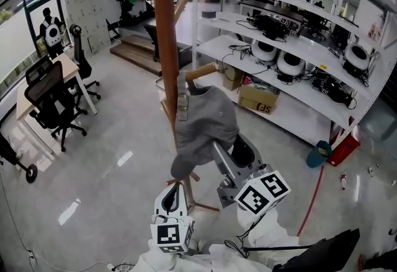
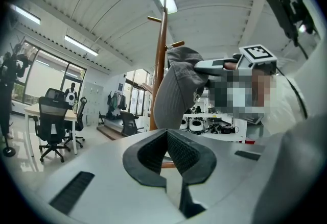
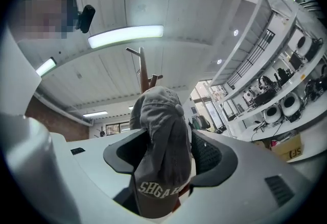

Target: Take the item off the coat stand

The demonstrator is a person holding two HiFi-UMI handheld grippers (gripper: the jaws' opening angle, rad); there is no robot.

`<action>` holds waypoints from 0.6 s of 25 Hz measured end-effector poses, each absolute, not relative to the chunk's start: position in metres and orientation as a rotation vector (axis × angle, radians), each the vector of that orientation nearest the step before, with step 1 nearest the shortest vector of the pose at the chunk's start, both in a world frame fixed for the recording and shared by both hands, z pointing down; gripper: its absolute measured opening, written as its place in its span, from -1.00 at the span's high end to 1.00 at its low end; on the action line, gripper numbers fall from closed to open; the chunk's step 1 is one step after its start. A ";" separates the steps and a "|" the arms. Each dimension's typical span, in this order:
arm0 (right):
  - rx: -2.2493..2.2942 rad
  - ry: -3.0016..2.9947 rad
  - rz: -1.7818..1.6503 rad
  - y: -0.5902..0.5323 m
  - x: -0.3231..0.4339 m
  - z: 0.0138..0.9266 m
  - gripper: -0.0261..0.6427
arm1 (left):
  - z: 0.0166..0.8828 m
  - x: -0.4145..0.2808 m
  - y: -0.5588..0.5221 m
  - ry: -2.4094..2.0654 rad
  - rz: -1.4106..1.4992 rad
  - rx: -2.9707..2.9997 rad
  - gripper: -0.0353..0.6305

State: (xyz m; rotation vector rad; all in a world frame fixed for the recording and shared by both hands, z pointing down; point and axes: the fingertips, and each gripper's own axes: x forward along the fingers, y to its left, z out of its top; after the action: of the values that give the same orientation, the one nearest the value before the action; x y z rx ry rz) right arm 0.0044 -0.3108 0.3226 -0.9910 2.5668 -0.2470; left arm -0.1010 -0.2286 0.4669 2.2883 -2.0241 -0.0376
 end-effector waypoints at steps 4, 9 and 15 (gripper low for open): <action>-0.997 2.582 -0.242 -0.312 -0.001 0.322 0.17 | 0.466 -0.105 -0.229 -2.035 -0.033 2.281 0.89; -1.016 2.635 -0.169 -0.309 -0.008 0.322 0.34 | 0.465 -0.106 -0.231 -2.033 -0.034 2.287 0.89; -1.073 2.698 -0.047 -0.301 -0.017 0.324 0.68 | 0.463 -0.102 -0.230 -2.019 -0.035 2.303 0.89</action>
State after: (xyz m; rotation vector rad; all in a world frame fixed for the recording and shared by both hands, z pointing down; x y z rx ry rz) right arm -0.0169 -0.3013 0.3237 -1.0732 2.6979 -0.0467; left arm -0.1023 -0.2300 0.4628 2.3034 -2.0192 -0.0352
